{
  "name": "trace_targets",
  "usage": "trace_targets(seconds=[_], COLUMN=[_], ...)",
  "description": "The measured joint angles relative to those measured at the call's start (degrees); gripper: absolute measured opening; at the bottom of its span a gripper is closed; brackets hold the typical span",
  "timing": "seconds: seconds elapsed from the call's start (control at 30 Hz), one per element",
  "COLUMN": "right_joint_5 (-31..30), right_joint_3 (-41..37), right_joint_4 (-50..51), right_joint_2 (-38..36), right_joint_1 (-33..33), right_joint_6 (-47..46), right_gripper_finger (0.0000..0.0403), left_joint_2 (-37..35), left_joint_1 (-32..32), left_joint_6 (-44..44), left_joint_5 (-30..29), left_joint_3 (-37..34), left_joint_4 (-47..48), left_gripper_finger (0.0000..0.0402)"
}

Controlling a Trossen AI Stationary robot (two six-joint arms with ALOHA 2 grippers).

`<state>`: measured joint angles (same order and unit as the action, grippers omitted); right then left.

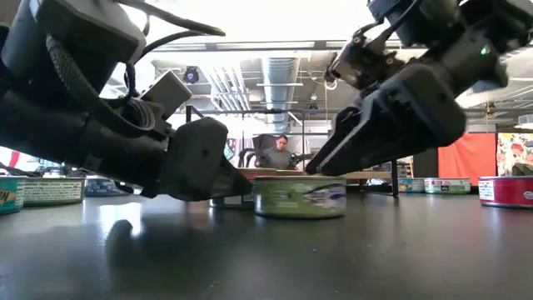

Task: Stack canned seafood by type on shelf
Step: Put the green tuna can on the shelf

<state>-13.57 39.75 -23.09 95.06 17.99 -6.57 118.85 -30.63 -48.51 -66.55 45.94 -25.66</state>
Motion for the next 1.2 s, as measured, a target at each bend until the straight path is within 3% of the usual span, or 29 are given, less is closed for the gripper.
trace_targets(seconds=[0.33,0.63,0.8,1.0,1.2], right_joint_5=[-0.21,-7.83,-7.1,1.06,0.22], right_joint_3=[-0.15,-1.78,0.68,3.68,4.24], right_joint_4=[19.4,9.23,8.1,7.2,10.83], right_joint_2=[-9.51,-0.92,2.47,2.88,1.62], right_joint_1=[0.87,0.88,2.33,6.12,8.42], right_joint_6=[-2.84,-2.85,-3.32,-4.72,-6.18], right_gripper_finger=[0.038,0.038,0.038,0.038,0.038], left_joint_2=[0.0,1.04,2.78,4.81,3.48], left_joint_1=[0.05,-2.05,-2.21,-1.87,-2.35], left_joint_6=[-0.19,-0.17,1.41,3.4,4.47], left_joint_5=[2.63,5.12,4.51,4.01,3.57], left_joint_3=[-0.2,-0.06,1.44,4.23,4.14], left_joint_4=[-0.14,-1.92,-2.0,-2.59,0.06], left_gripper_finger=[0.04,0.04,0.04,0.04,0.04])
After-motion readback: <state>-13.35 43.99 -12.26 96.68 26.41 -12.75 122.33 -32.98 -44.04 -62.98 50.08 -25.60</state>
